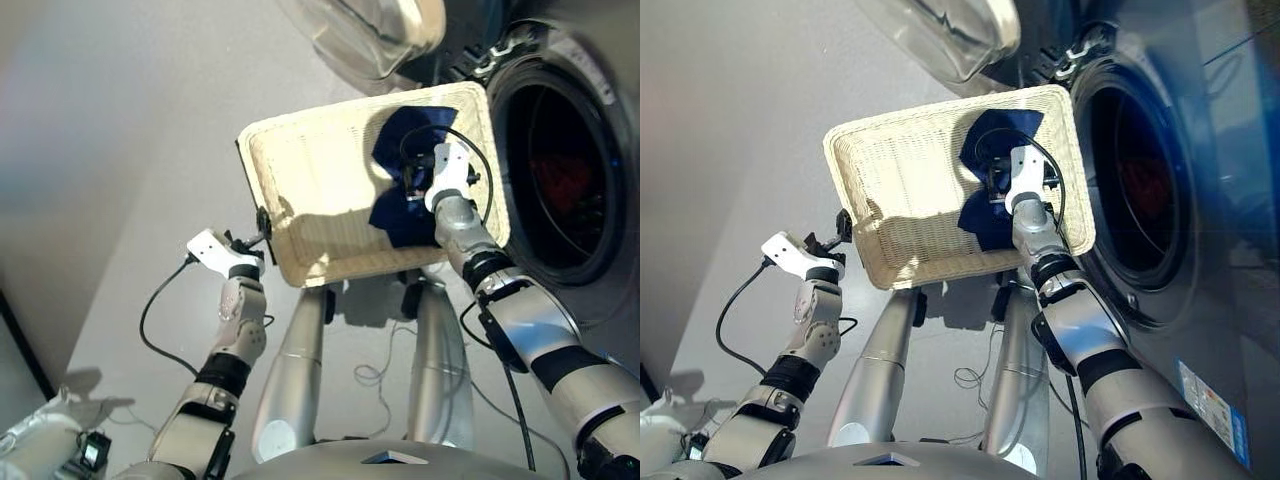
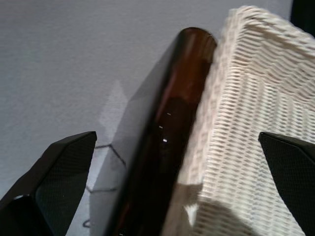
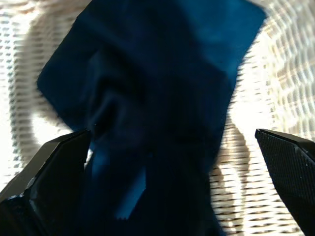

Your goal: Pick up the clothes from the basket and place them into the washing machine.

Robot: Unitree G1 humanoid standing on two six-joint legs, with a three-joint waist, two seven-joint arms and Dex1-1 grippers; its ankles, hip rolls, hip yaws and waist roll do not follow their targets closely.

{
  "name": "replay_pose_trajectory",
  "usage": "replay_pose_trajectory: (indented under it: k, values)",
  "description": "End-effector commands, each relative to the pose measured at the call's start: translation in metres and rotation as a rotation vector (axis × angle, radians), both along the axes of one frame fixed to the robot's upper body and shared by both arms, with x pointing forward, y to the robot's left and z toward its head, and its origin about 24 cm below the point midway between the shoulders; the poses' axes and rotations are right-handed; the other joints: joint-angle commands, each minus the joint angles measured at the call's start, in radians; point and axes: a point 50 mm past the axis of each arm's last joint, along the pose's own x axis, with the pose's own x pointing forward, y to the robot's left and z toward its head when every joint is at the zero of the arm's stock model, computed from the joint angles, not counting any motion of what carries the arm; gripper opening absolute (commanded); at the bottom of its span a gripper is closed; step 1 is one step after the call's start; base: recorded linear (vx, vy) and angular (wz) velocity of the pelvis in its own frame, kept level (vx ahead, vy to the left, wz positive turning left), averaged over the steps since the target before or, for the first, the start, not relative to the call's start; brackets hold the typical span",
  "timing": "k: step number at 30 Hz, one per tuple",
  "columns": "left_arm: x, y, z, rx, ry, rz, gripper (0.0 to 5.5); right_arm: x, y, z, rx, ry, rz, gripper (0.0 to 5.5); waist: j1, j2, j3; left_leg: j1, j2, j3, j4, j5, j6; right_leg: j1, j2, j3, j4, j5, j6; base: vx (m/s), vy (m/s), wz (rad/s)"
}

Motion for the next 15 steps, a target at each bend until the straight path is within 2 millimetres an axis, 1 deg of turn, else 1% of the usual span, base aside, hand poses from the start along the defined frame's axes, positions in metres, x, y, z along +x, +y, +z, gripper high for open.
replay_pose_trajectory:
  k: [1, 3, 4, 7, 10, 12, 13, 14, 15]
  values:
    - [0.004, 0.007, 0.024, 0.034, -0.108, 0.030, 5.50, 0.012, 0.005, 0.041, 0.014, -0.122, 0.009, 5.50, 0.010, 0.072, 0.049, -0.050, -0.028, 0.035, -0.031, 0.050, 0.082, -0.101, 0.038, -0.010, 0.065, 0.101, 0.072, 0.000, 0.000, 0.000]
    - [0.006, 0.005, 0.031, 0.039, -0.135, 0.023, 5.50, 0.014, -0.001, 0.051, 0.017, -0.139, -0.016, 5.50, 0.014, 0.078, 0.059, -0.083, -0.034, 0.033, -0.001, 0.042, 0.083, -0.134, 0.034, -0.004, 0.096, 0.093, 0.073, 0.000, 0.000, 0.000]
    - [0.007, 0.003, 0.034, 0.034, -0.145, 0.015, 5.50, 0.016, -0.003, 0.056, 0.016, -0.147, -0.026, 5.50, 0.015, 0.082, 0.064, -0.100, -0.036, 0.037, 0.018, 0.036, 0.084, -0.150, 0.031, 0.000, 0.113, 0.090, 0.072, 0.000, 0.000, 0.000]
    - [0.009, 0.000, 0.044, 0.025, -0.183, 0.006, 5.50, 0.018, -0.010, 0.069, 0.019, -0.172, -0.054, 5.50, 0.016, 0.092, 0.079, -0.144, -0.046, 0.039, 0.055, 0.030, 0.087, -0.197, 0.029, 0.006, 0.160, 0.086, 0.072, 0.000, 0.000, 0.000]
    - [0.010, -0.003, 0.049, 0.031, -0.203, -0.003, 5.50, 0.019, -0.015, 0.073, 0.025, -0.174, -0.079, 5.50, 0.017, 0.094, 0.085, -0.183, -0.057, 0.044, 0.098, 0.023, 0.089, -0.231, 0.029, 0.014, 0.197, 0.084, 0.069, 0.000, 0.000, 0.000]
    - [0.010, -0.003, 0.050, 0.037, -0.202, -0.005, 5.50, 0.019, -0.017, 0.073, 0.020, -0.173, -0.084, 5.50, 0.016, 0.094, 0.084, -0.205, -0.063, 0.047, 0.122, 0.017, 0.090, -0.246, 0.027, 0.018, 0.212, 0.082, 0.065, 0.000, 0.000, 0.000]
    - [0.010, -0.003, 0.050, 0.037, -0.203, -0.003, 5.50, 0.019, -0.015, 0.073, 0.023, -0.172, -0.080, 3.82, 0.015, 0.094, 0.085, -0.211, -0.065, 0.047, 0.133, 0.016, 0.090, -0.250, 0.027, 0.019, 0.216, 0.083, 0.064, 0.000, 0.000, 0.000]
    - [0.010, -0.003, 0.050, 0.037, -0.203, -0.003, 5.50, 0.019, -0.015, 0.073, 0.023, -0.172, -0.080, 0.00, 0.014, 0.094, 0.084, -0.212, -0.065, 0.047, 0.134, 0.016, 0.090, -0.251, 0.027, 0.020, 0.217, 0.083, 0.064, 0.000, 0.000, 0.000]
    - [0.011, -0.003, 0.049, 0.038, -0.194, 0.000, 5.50, 0.019, -0.014, 0.069, 0.032, -0.163, -0.075, 0.00, 0.012, 0.093, 0.080, -0.219, -0.066, 0.050, 0.145, 0.014, 0.090, -0.251, 0.025, 0.021, 0.216, 0.084, 0.062, 0.000, 0.000, 0.000]
